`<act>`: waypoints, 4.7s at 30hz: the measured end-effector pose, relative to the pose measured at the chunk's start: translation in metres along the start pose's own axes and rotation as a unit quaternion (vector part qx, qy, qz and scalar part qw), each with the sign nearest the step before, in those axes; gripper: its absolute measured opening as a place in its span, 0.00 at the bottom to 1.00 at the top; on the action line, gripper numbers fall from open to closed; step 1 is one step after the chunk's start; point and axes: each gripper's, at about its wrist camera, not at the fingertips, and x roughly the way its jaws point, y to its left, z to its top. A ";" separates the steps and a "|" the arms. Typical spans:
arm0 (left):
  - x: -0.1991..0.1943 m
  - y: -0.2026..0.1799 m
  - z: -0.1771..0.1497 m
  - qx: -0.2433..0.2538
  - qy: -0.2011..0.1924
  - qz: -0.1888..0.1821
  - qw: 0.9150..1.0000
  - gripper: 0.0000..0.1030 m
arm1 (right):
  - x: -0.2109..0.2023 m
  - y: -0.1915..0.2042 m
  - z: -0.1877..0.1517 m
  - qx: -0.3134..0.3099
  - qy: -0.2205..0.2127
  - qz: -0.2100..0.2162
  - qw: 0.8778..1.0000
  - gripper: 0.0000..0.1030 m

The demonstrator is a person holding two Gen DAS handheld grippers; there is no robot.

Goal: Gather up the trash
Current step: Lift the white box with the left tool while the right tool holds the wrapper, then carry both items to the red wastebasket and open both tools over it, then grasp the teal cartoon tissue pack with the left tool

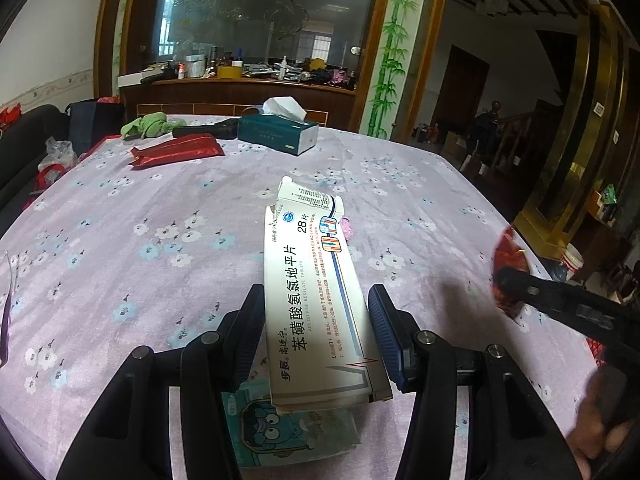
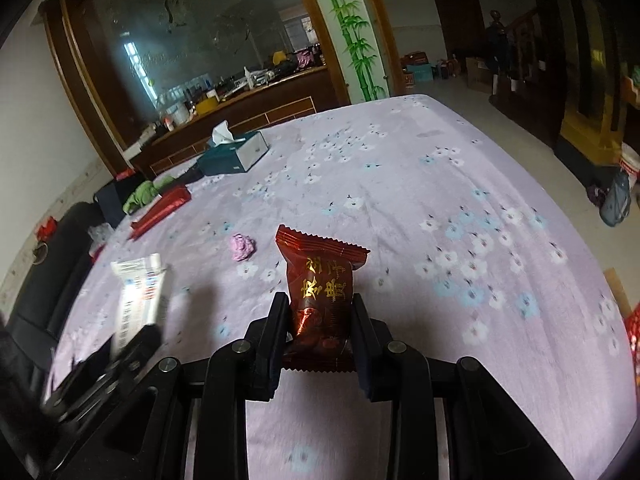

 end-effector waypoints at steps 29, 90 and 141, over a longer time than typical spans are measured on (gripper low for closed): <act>-0.086 -0.105 -0.030 0.077 0.000 -0.105 0.992 0.49 | -0.175 -0.132 -0.072 0.072 -0.065 -0.012 0.995 0.31; -0.098 -0.250 -0.054 0.163 0.071 -0.253 0.951 0.67 | -0.229 -0.234 -0.072 0.132 -0.077 -0.002 0.988 0.48; -0.012 0.018 -0.049 0.122 0.213 -0.149 0.958 0.69 | -0.155 -0.110 -0.085 0.029 0.028 0.056 0.998 0.52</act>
